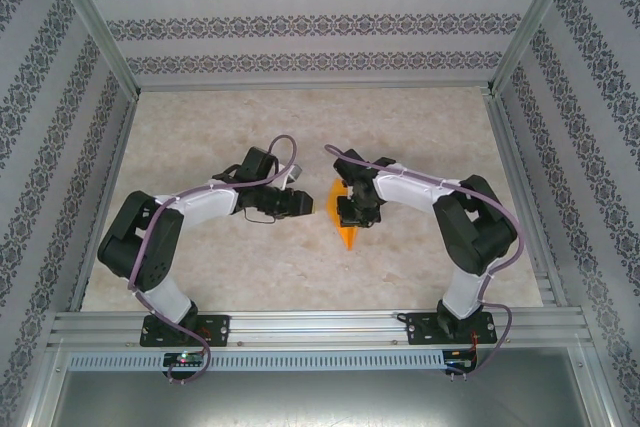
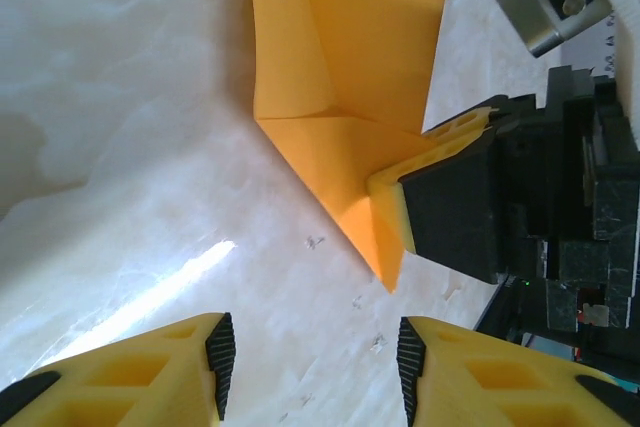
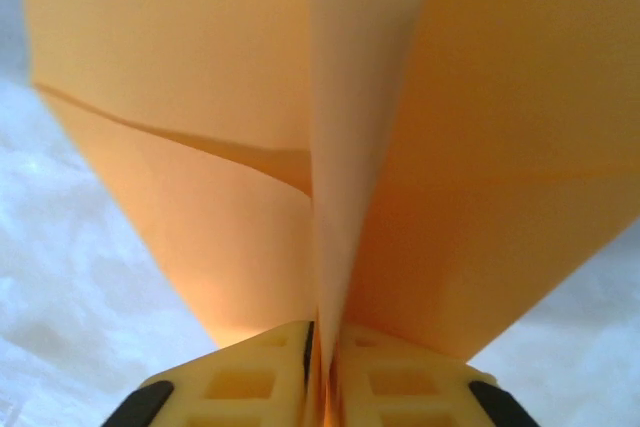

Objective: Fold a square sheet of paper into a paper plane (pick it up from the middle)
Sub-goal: Move a paper plane to the center of the table.

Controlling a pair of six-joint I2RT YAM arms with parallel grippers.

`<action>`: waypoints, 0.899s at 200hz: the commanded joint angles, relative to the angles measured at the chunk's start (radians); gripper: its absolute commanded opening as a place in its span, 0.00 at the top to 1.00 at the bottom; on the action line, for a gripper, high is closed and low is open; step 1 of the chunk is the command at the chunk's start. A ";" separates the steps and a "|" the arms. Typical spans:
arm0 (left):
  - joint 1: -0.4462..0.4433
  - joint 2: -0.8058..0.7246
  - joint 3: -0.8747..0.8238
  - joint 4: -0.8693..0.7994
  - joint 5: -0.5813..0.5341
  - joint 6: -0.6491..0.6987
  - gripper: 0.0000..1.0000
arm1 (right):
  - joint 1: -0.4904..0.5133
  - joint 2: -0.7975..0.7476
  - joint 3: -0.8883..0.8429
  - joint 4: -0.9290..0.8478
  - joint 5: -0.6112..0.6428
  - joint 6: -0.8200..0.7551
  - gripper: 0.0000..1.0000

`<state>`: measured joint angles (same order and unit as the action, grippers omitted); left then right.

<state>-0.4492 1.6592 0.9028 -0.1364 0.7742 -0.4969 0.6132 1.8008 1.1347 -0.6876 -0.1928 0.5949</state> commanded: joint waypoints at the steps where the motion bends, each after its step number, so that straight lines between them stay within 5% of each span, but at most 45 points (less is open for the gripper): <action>1: 0.012 -0.016 -0.014 -0.052 -0.027 0.032 0.50 | 0.025 0.032 0.032 -0.014 0.049 -0.006 0.83; 180: 0.012 -0.024 -0.035 -0.108 -0.076 0.068 0.49 | 0.172 0.172 0.165 -0.096 0.232 -0.023 0.88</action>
<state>-0.4492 1.6604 0.8803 -0.1978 0.7227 -0.4675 0.7746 1.9404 1.2842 -0.7486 -0.0158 0.5846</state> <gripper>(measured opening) 0.513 0.134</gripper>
